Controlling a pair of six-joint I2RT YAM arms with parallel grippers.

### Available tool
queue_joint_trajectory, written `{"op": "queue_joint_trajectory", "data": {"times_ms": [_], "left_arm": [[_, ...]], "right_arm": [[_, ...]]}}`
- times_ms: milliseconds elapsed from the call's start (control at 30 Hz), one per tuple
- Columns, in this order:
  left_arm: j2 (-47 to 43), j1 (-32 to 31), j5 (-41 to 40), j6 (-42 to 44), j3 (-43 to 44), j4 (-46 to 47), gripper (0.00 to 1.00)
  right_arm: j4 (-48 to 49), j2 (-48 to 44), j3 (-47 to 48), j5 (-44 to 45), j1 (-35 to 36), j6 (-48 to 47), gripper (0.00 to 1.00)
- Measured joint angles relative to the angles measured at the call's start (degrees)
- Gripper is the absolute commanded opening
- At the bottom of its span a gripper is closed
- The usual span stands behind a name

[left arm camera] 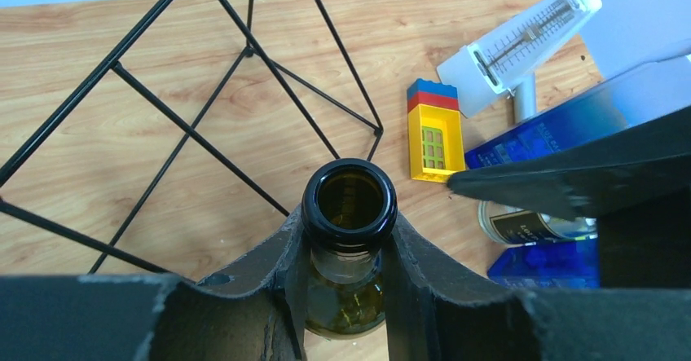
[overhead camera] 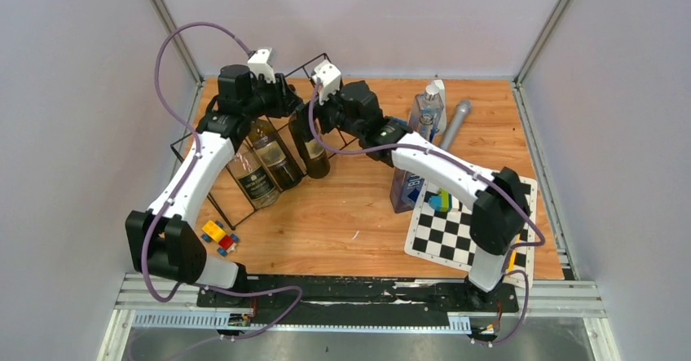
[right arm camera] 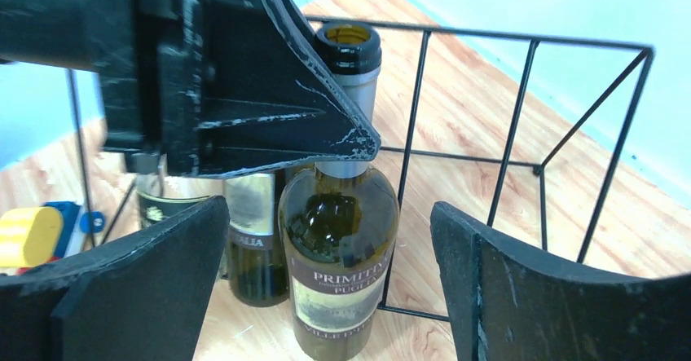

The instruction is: Take the wine bottle off the wine rack

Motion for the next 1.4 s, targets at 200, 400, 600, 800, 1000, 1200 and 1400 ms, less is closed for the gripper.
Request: {"op": "queue_joint_trajectory", "data": {"times_ms": [200,400,600,800,1000,1200,1400], "left_arm": [[-4.68,-1.20,-1.64,1.01,-0.13,-2.27,0.00],[-6.82,-4.68,-4.74,3.37,-0.13,-3.82,0.00],[-8.55,-10.91,-7.67,5.42,-1.27,-5.88,0.00],[-9.92,-15.26,-9.16,7.10,-3.15,-5.81,0.00],[-9.75,-19.39,-10.12,7.87,-3.56,-2.99,0.00],[-6.14,-24.76,-11.72,8.87,-3.56,2.05,0.00],[-0.59,-27.21,-11.39,9.79,-3.56,6.19,0.00]], "right_arm": [[0.74,-9.86,-4.00,-1.31,0.48,-0.20,0.98],[-0.92,-17.86,-7.08,-1.79,1.11,-0.17,0.97],[-4.50,-26.51,-7.85,-1.68,1.64,0.61,0.97],[-9.62,-36.39,-8.07,0.96,1.66,3.41,0.97],[-19.82,-43.50,-6.51,11.04,1.68,8.52,0.97],[-30.03,-51.25,-8.22,20.94,1.68,13.81,0.96],[-37.05,-59.80,-12.50,24.50,1.68,18.71,0.94]]}}
